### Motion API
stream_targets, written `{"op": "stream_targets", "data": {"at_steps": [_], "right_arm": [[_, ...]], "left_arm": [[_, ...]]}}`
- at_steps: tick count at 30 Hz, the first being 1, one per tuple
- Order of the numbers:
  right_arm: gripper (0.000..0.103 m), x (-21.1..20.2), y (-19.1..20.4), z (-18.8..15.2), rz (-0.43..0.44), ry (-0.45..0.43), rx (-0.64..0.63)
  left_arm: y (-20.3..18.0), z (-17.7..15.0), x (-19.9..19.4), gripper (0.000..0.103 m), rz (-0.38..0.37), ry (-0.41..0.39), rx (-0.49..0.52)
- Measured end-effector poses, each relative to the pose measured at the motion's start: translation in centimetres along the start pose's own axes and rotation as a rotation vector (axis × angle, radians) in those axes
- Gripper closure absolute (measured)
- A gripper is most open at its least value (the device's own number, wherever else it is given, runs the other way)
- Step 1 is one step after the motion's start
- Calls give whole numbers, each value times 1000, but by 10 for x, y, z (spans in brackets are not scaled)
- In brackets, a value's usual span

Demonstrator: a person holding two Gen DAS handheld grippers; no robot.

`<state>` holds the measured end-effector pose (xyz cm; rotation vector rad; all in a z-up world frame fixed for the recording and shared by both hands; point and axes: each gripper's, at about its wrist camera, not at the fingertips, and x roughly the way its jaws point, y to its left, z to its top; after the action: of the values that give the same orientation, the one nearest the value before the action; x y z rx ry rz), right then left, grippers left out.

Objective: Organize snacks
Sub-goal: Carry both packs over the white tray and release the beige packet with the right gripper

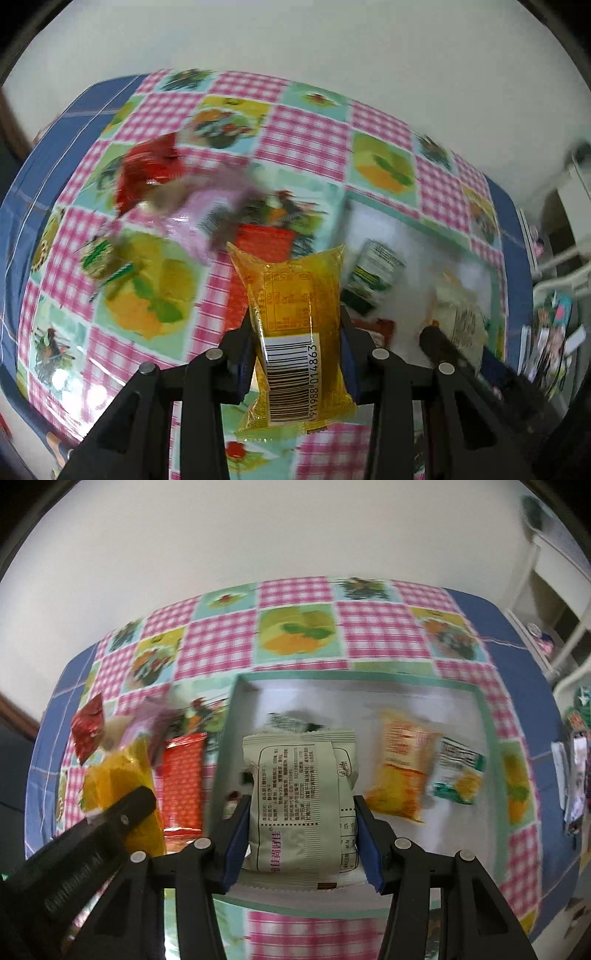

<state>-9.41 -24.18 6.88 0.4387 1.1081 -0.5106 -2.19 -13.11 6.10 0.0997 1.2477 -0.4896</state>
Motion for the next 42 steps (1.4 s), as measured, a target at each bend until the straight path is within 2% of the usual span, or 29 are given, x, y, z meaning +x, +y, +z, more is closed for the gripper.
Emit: {"op": "stream_targets", "data": {"at_steps": [7,13,16,24,32,33,34,36,39,42], "right_arm": [[48,-10,-66,-2,-37,-10,130],[48,-12,-102,-8,-58,-1,204],[48,-6,-106,-10,-64,19,214],[48,31,-102,-20,-83,140,186],[47,41,-104,-25,-92,178,186],[47,41,-104,-26,-93,177,188],[47,40,-104,-25,-92,176,191],[46,38,-105,-24,-83,170,201],[41,33,-104,-22,-83,158,206],[41,27,-102,-18,-83,136,206]], "left_arm": [[-43,-16,3,63,-17,15,103],[-66,-27,8,63,-10,26,163],[-74,-30,18,63,14,41,192],[-81,-37,44,62,75,82,231],[-76,-39,56,62,105,106,228],[-76,-39,55,59,105,105,227],[-76,-38,55,51,105,104,224],[-74,-37,53,42,101,102,220],[-73,-35,48,41,99,93,216],[-71,-32,41,35,92,79,203]]}}
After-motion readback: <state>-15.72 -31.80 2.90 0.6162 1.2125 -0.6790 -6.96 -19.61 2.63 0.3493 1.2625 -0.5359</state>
